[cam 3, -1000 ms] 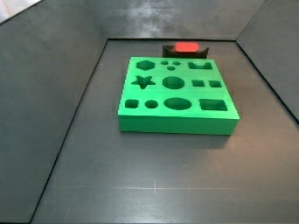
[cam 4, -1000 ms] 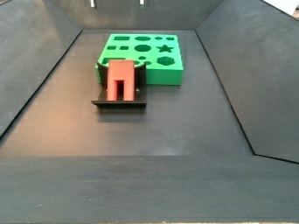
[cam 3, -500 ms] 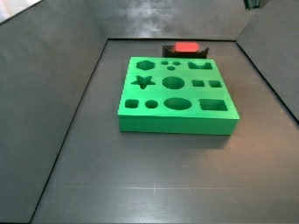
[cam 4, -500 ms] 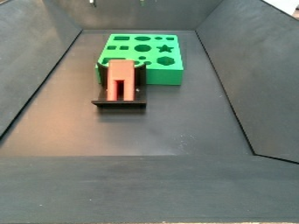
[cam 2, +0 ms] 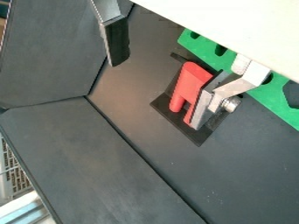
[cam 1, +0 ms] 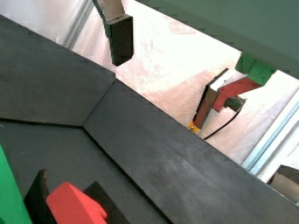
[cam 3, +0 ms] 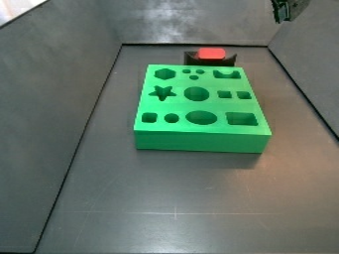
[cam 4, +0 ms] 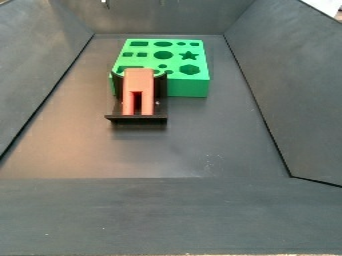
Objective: Pick up the square-circle object. Move up. Rotate the square-circle object. Place the square-circle object on the fixture. Regrasp the square-circle object. Move to above the board. Insert the square-circle object.
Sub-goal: Regrasp the square-circle object.
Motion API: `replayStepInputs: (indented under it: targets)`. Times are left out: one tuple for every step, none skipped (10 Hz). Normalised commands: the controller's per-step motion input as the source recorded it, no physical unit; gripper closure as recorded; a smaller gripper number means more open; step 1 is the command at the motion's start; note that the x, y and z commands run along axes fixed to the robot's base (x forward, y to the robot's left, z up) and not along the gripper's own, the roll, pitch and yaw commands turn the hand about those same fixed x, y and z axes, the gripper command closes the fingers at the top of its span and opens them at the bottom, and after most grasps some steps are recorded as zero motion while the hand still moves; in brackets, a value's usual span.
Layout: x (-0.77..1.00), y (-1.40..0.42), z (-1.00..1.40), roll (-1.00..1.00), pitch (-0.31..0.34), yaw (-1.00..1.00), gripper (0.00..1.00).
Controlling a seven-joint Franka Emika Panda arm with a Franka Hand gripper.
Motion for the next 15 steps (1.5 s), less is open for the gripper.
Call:
replayStepInputs:
  targets:
    - [0.04,0.07,-1.0,0.15,0.023,0.2,0.0]
    - [0.05,0.07,-1.0,0.14,-0.015,0.18,0.0]
    - [0.06,0.06,-1.0,0.12,-0.047,0.15,0.0]
    - [0.07,0.06,-1.0,0.1,-0.072,0.13,0.0]
    - [0.08,0.05,-1.0,0.08,-0.099,0.09,0.0]
    - [0.09,0.05,-1.0,0.07,-0.107,0.06,0.0]
    - [0.1,0.04,-1.0,0.07,-0.108,0.04,0.0]
    - [0.11,0.04,-1.0,0.07,-0.096,0.0,0.0]
    - [0.11,0.03,-1.0,0.07,-0.086,-0.01,0.0]
    - [0.11,0.02,-0.93,0.07,-0.065,-0.03,0.0]
    - [0.1,0.01,-0.72,0.07,-0.039,-0.03,0.0]
    - [0.08,0.01,-0.58,0.07,-0.022,-0.03,0.0]
    - [0.08,0.01,-0.43,0.06,-0.009,-0.03,0.0]
    - [0.06,0.01,-0.3,0.07,0.005,-0.03,0.0]
    - [0.03,0.01,-0.24,0.08,0.004,-0.04,0.0]
